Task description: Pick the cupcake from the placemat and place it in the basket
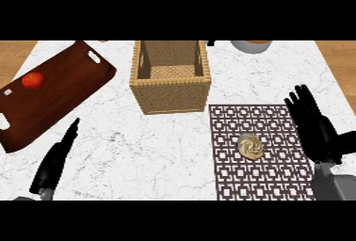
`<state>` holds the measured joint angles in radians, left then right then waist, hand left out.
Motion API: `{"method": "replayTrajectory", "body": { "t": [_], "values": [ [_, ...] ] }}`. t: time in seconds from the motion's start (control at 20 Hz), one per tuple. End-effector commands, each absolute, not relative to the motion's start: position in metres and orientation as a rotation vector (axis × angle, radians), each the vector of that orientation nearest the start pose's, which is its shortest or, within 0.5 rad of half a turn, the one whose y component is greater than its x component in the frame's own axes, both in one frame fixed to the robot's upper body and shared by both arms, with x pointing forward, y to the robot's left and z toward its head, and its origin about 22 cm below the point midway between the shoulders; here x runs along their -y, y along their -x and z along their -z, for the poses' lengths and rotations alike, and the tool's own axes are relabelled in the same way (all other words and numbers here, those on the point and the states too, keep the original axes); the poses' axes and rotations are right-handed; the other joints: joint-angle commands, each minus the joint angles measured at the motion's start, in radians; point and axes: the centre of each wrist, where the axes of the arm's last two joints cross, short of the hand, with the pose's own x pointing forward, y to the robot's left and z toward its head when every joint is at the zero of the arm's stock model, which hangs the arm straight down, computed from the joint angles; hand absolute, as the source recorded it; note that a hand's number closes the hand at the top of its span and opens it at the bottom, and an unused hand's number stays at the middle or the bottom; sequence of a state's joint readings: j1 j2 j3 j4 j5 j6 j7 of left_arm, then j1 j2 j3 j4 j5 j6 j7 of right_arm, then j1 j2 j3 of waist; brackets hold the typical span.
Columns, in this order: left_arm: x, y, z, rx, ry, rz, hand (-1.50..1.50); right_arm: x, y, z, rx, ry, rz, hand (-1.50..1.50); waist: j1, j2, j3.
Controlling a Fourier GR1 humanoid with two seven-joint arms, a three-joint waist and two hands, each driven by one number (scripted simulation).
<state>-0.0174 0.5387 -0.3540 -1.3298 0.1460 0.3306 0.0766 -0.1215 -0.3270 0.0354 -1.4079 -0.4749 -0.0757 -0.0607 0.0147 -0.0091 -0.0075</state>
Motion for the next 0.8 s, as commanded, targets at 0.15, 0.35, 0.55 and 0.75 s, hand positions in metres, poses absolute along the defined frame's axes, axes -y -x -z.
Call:
{"method": "replayTrajectory", "body": {
  "t": [0.15, 0.35, 0.55, 0.75],
  "values": [
    [-0.302, -0.276, -0.049, 1.581, -0.395, 0.35, 0.0, 0.235, -0.301, -0.046, 1.68, 0.0, 0.051, 1.5, 0.0, 0.007, 0.006],
    [-0.275, -0.284, -0.058, 1.719, -0.293, 0.396, 0.0, 0.149, -0.305, -0.048, 1.722, -0.242, 0.322, 1.5, 0.024, 0.015, 0.009],
    [-0.271, -0.289, -0.073, 1.732, -0.245, 0.393, 0.0, 0.101, -0.321, -0.054, 1.806, 0.129, 0.302, -1.5, 0.038, 0.014, 0.006],
    [-0.279, -0.287, -0.071, 1.713, -0.292, 0.397, 0.0, 0.099, -0.343, -0.061, 1.811, 0.475, 0.219, -1.5, 0.014, 0.002, 0.002]
  ]
}}
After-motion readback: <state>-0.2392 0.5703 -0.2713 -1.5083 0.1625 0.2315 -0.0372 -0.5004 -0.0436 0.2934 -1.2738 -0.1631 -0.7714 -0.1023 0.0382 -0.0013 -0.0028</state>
